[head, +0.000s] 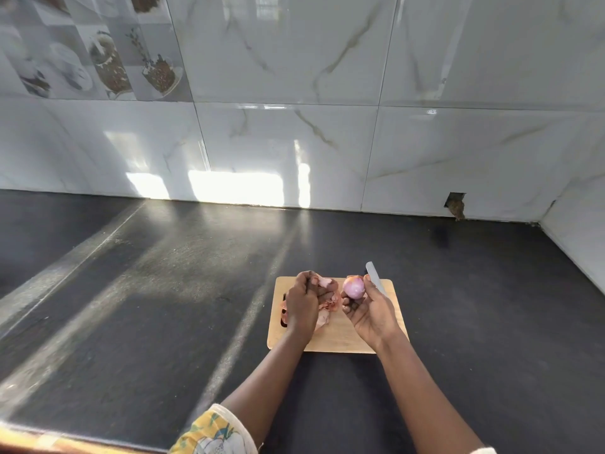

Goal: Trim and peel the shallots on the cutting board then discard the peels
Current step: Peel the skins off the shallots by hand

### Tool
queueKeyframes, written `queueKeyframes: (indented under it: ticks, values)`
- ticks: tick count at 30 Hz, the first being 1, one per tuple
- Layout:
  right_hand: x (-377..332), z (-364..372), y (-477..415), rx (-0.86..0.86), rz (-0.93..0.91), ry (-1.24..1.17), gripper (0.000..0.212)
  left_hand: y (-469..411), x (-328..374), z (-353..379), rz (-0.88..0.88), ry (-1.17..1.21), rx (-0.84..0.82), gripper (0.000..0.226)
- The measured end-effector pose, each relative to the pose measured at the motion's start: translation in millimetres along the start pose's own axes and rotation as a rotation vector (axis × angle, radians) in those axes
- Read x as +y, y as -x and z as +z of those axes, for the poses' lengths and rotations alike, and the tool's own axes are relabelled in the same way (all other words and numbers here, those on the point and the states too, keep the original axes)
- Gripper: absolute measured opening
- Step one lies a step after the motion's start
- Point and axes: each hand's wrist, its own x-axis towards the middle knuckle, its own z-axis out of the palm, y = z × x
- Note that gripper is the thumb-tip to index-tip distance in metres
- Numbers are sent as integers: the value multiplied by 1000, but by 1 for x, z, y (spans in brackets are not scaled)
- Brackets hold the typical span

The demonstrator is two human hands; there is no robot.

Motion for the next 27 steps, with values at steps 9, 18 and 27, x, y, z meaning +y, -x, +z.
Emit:
queueKeyframes:
  ticks: [9, 18, 27]
  values:
    - [3, -1, -1, -73, -64, 73, 20, -1, -3, -3, 168, -392, -31, 22]
    - [7, -8, -9, -149, -125, 272, 32, 2, 0, -4, 187, -478, -28, 23]
    - [6, -14, -13, -103, -281, 509, 41, 1, -2, -6, 297, -324, -79, 15]
